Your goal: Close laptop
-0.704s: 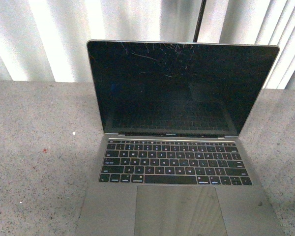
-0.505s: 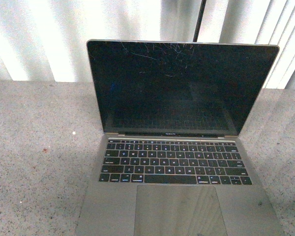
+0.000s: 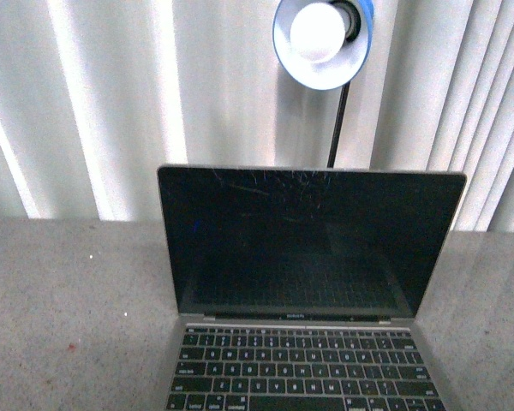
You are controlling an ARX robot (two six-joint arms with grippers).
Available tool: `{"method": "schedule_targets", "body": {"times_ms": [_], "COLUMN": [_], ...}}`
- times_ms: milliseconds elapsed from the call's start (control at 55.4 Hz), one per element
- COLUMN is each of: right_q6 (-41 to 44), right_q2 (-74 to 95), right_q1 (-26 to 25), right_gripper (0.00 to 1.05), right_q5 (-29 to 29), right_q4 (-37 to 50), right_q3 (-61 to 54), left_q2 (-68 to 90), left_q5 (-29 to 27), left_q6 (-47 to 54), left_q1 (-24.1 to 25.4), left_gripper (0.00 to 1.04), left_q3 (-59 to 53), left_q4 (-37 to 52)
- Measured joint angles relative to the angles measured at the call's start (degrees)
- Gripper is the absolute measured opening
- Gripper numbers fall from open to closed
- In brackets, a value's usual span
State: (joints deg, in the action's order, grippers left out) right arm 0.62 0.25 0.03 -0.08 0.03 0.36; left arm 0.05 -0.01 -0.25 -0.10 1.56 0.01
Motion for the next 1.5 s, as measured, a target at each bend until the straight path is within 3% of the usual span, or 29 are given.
{"method": "schedule_targets", "body": {"times_ms": [505,578,614,668,776,939,1191,1498], "right_q6": [0.0,-0.2,-2.3,-3.5,2.2,13.2,25.4,31.0], "right_q2": [0.0,0.1,2.6,12.6,28.6,44.6,65.6,80.9], "right_q1": [0.0,0.0,-1.2,-3.1,-4.8,-6.7,-3.6,3.3], "right_gripper": [0.97,0.97,0.97,0.97,0.97,0.97,0.97,0.97], "right_q5": [0.0,-0.3,-4.8,-13.5,-19.9,-19.1,-17.2,-14.3], "right_q4": [0.0,-0.1,-5.6,-13.5,-6.8,4.0,16.9,17.1], "right_q3": [0.0,0.0,2.1,7.6,14.3,22.9,33.0,46.6], "left_q2": [0.0,2.4,7.3,16.4,31.0,49.9,73.3,89.4], "left_q5": [0.0,-5.9,-8.9,-7.0,-1.2,3.1,2.1,-3.0], "left_q6": [0.0,-3.5,-6.8,-10.0,-9.3,-0.6,12.7,17.2], "left_q1": [0.0,-1.4,-1.6,-0.3,1.1,-2.8,-11.0,-15.1], "left_gripper": [0.98,0.98,0.98,0.98,0.98,0.98,0.98,0.98], "left_q3": [0.0,1.2,2.2,3.2,7.6,17.8,35.7,54.3], "left_q4": [0.0,-4.1,-4.8,0.8,15.4,30.7,33.0,25.7]}}
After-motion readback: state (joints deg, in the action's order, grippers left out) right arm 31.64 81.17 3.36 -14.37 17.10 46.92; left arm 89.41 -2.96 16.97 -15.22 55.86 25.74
